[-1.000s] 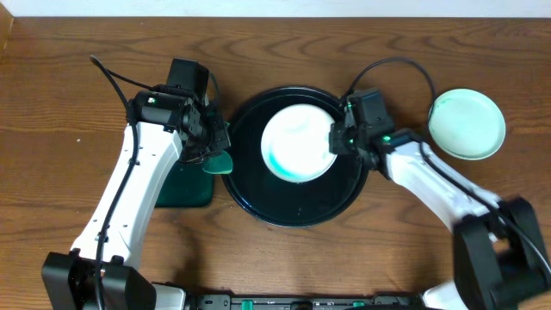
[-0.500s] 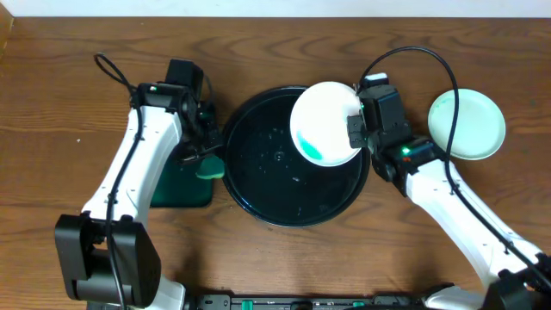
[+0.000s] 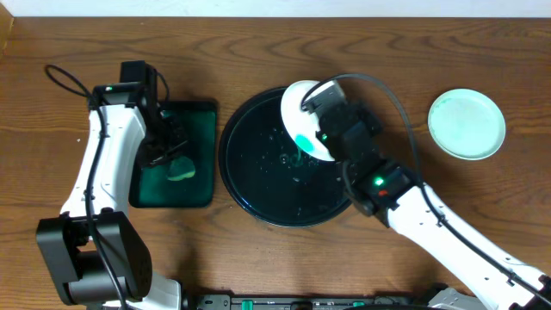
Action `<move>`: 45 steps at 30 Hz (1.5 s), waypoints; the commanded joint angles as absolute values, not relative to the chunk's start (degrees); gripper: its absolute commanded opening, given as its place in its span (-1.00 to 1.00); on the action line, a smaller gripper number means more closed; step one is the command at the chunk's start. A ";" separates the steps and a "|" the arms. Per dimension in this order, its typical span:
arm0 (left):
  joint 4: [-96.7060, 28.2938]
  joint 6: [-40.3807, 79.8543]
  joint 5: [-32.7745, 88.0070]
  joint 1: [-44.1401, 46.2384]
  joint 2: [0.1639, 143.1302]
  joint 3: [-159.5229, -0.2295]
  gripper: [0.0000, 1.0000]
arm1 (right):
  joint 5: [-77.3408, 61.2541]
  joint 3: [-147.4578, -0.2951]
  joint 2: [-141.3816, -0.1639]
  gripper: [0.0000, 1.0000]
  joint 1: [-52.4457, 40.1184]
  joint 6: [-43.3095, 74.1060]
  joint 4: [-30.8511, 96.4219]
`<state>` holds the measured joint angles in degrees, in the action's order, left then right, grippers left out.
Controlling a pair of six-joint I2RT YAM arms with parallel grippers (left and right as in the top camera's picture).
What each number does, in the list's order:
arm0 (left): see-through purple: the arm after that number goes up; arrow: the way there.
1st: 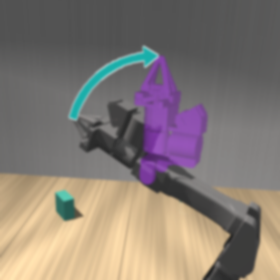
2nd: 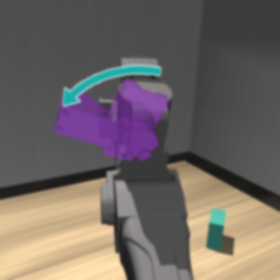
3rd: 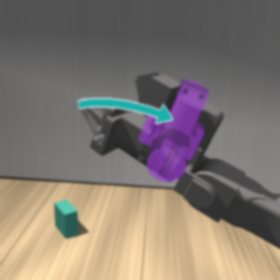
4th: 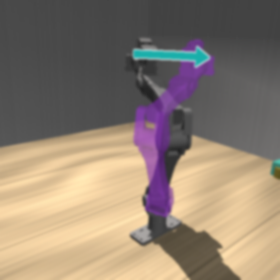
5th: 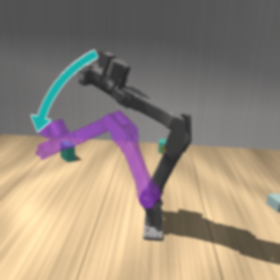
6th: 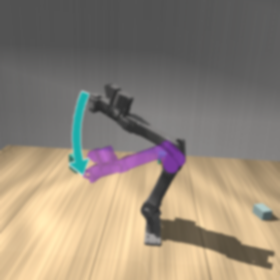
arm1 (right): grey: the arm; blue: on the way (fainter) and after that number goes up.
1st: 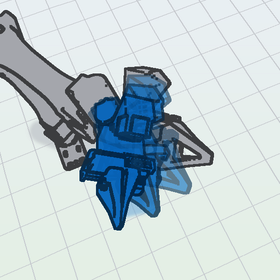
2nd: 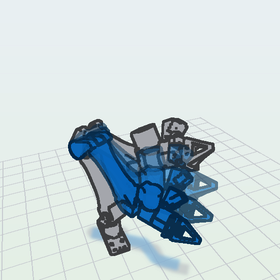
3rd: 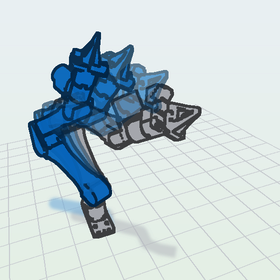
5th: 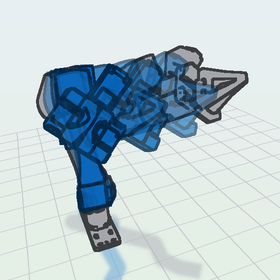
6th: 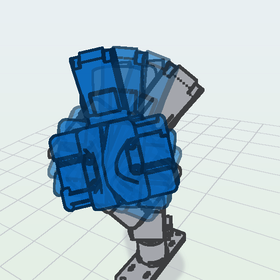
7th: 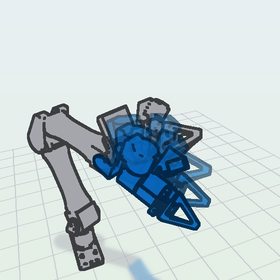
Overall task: Clean dirty plates on tray and stack at the side
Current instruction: 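Lift the last plate off the black tray with the right gripper, then carry the plate right and stack it on the cleaned plates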
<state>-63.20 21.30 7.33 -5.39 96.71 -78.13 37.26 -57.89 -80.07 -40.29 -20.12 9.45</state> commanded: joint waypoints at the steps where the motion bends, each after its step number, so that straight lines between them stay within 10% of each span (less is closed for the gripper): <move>1: -63.59 20.14 6.81 -7.42 97.21 -77.45 -0.86 | 48.56 -58.13 -79.22 -0.98 -44.07 -32.14 7.09; 21: -63.29 20.16 6.83 -8.73 99.35 -77.45 -0.85 | 70.30 -58.13 -79.50 -0.98 -54.89 -71.18 -6.00; 45: -63.81 20.16 7.07 -8.73 99.35 -77.45 -0.85 | 76.34 -58.11 -83.48 -0.99 -57.41 -66.17 -12.86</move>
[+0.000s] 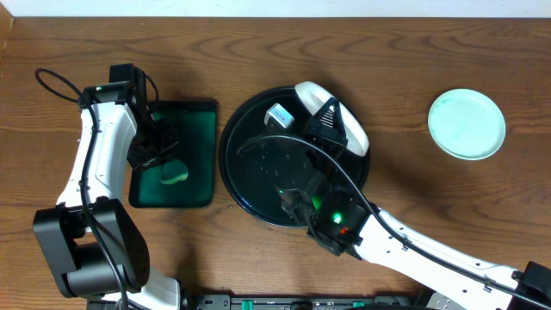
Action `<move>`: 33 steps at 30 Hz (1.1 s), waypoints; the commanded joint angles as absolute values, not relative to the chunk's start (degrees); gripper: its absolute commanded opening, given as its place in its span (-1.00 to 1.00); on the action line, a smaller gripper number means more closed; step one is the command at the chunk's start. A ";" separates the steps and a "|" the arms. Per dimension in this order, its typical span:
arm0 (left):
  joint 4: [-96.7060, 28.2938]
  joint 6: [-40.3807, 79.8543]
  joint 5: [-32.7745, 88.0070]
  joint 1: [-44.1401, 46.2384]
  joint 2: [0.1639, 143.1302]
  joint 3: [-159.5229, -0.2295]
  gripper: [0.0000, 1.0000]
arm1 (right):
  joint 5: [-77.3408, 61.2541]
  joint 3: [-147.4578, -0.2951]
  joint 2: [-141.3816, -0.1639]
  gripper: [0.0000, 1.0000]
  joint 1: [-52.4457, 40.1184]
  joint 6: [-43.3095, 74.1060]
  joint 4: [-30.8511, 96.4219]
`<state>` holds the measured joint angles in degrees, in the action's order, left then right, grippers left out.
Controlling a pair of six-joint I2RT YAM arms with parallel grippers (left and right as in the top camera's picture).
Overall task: Clean dirty plates on tray and stack at the side
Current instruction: 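Carry the plate right and stack it on the cleaned plates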
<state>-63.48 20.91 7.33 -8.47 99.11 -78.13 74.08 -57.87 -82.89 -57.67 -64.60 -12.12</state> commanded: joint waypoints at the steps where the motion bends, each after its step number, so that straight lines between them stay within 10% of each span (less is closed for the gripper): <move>1: -63.88 20.16 7.07 -8.73 99.35 -77.45 -0.86 | 78.46 -58.13 -83.50 -0.98 -57.69 -68.07 -14.76; 13: -63.99 20.14 7.03 -8.73 99.35 -77.45 -0.86 | 78.46 -58.11 -83.53 -0.98 -58.89 -54.46 -13.85; 23: -63.81 20.14 7.05 -8.71 99.35 -77.45 -0.85 | 44.97 -58.11 -83.61 -0.98 -50.26 21.21 21.74; 33: -63.79 20.14 7.03 -8.71 99.35 -77.45 -0.86 | 20.27 -58.22 -79.15 -0.97 -32.58 40.03 23.66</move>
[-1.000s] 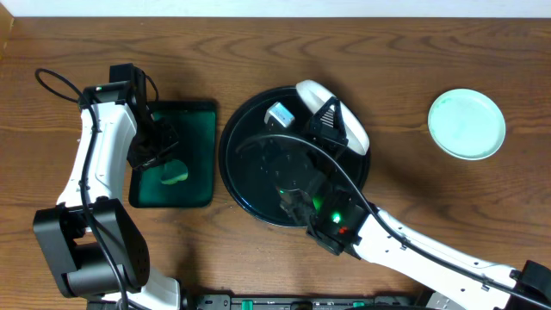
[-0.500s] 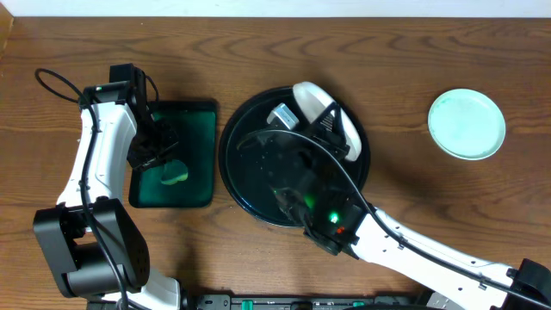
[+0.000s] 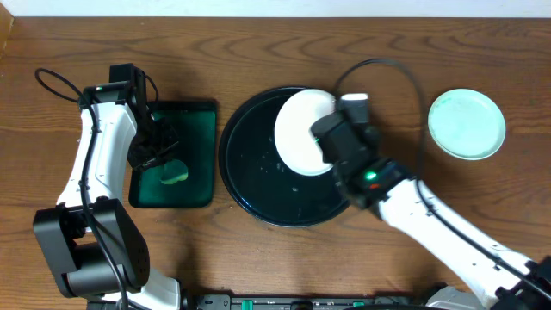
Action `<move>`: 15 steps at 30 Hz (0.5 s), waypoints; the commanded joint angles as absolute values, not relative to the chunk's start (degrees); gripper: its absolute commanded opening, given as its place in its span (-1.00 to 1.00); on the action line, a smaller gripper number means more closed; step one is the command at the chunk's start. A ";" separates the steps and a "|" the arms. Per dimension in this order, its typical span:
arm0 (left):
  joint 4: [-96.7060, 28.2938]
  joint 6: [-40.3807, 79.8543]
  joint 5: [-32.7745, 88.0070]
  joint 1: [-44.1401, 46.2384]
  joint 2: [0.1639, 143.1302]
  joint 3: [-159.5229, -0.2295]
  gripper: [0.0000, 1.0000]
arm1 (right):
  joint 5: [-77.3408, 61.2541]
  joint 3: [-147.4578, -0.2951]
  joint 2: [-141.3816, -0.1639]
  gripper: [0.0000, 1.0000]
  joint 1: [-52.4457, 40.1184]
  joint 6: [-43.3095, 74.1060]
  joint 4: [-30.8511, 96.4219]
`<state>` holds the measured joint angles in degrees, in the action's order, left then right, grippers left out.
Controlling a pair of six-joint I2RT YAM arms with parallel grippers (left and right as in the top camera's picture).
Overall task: Clean dirty plates on tray and stack at the side
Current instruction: 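Carry the plate right and stack it on the cleaned plates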
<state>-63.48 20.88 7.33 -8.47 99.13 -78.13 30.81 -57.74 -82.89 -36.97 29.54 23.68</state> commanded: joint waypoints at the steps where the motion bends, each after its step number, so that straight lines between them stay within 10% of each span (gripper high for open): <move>1: -63.79 20.16 7.03 -8.71 99.35 -77.45 -0.86 | 18.15 -58.22 -78.19 -0.98 -30.15 40.77 23.81; 15: -63.46 20.16 7.03 -8.71 99.35 -77.45 -0.86 | 22.41 -58.22 -78.39 -0.97 5.15 52.93 44.36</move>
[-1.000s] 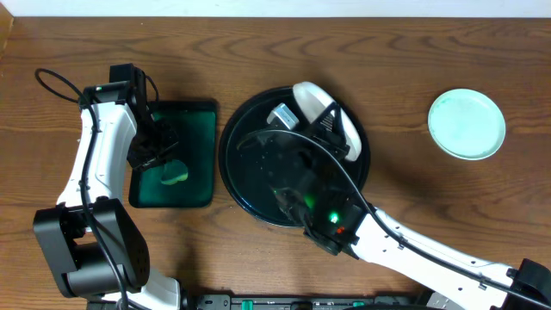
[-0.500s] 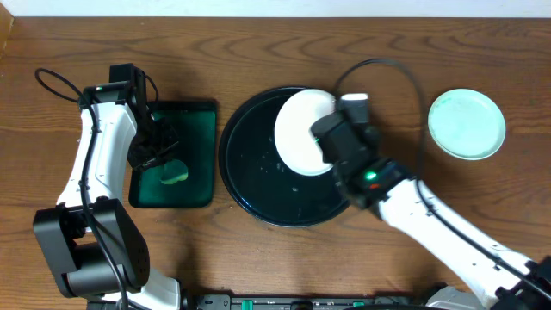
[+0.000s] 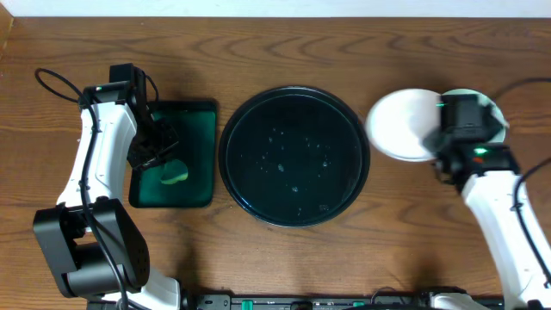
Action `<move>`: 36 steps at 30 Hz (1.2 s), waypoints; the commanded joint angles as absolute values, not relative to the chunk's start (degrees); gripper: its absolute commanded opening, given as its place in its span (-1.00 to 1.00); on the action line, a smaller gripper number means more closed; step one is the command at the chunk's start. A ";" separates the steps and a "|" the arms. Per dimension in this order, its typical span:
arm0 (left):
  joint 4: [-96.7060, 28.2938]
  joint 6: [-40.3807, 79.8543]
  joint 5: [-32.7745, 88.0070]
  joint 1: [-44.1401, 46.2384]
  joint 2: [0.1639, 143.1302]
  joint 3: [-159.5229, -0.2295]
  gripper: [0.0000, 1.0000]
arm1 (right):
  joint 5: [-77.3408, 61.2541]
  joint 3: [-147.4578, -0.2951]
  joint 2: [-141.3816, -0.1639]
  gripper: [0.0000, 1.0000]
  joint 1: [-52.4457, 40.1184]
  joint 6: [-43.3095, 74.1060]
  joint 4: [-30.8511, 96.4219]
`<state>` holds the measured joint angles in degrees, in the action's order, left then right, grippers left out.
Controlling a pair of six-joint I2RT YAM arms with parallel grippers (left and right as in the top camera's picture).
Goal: Clean dirty plates on tray and stack at the side
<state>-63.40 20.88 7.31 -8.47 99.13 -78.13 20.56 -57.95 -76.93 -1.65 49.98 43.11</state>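
Observation:
A white plate [image 3: 403,124] hangs to the right of the round black tray [image 3: 293,155], held at its right edge by my right gripper [image 3: 437,131], which is shut on it. Behind that gripper a pale green plate [image 3: 492,112] lies on the table, mostly hidden by the arm. The round tray holds only scattered water drops. Over the green rectangular tray [image 3: 175,155] my left gripper [image 3: 164,160] points down at a green sponge [image 3: 176,173]; whether its fingers grip the sponge cannot be told.
The wooden table [image 3: 284,52] carries both trays and the green plate at the far right. Each arm's cable loops above it.
My right gripper has carried the white plate from over the round tray's upper right to the table right of the tray, next to the green plate. The left arm has not moved.
At first my right gripper held the white plate tilted over the round tray, and my left gripper was at the sponge. Then the plate was at the tray's upper right rim, then flat above the tray. Now it is beside the green plate.

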 commanded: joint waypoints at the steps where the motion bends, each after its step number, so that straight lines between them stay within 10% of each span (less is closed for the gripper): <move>1: -63.44 20.16 7.03 -8.71 99.35 -77.45 -0.86 | 22.41 -58.22 -78.89 -0.97 7.03 52.93 44.60; 21: -63.59 20.16 7.03 -8.71 99.35 -77.45 -0.85 | 16.58 -58.22 -99.39 -0.97 21.32 50.46 29.12; 28: -63.64 20.16 7.03 -8.71 99.35 -77.45 -0.86 | 6.55 -58.22 -99.92 0.10 21.28 46.72 21.76; 36: -63.61 20.14 7.01 -8.71 99.35 -77.45 -0.85 | 0.82 -59.35 -99.63 0.25 21.10 38.06 18.94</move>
